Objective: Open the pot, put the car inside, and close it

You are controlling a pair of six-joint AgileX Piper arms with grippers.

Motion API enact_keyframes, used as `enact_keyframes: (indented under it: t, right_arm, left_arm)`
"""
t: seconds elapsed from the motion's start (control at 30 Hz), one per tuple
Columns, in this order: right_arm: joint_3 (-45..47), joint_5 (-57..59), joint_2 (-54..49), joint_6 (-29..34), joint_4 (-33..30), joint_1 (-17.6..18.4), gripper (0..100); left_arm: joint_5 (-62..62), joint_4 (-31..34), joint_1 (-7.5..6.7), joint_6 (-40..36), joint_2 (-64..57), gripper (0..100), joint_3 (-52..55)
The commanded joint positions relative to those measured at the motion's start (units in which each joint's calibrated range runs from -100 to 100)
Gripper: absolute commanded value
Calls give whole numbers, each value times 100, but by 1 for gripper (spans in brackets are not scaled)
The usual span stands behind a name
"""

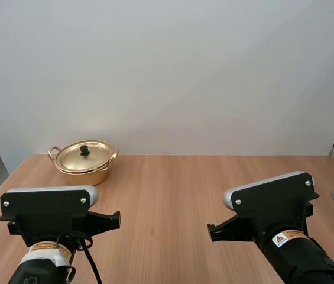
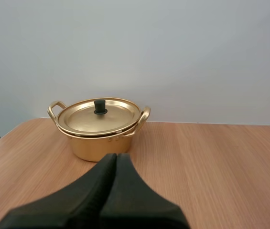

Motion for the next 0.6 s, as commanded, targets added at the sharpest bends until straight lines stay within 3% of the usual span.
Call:
enact_keyframes:
  t: [0.0, 0.23, 0.33, 0.47, 0.57]
  right_arm:
    - [1, 22, -4, 14, 0, 0, 0]
    - [17, 42, -4, 221, -40, 0, 0]
    - [154, 274, -4, 882, -625, 0, 0]
    - [532, -236, -4, 1896, -1675, 0, 0]
    - [532, -415, -4, 2360, -1900, 0, 0]
  left_arm:
    - [-2, 4, 4, -1, 0, 0, 0]
    - [-2, 4, 4, -1, 0, 0, 0]
    - [-2, 4, 4, -1, 0, 0, 0]
    - [-2, 4, 4, -1, 0, 0, 0]
    - [-2, 4, 4, -1, 0, 0, 0]
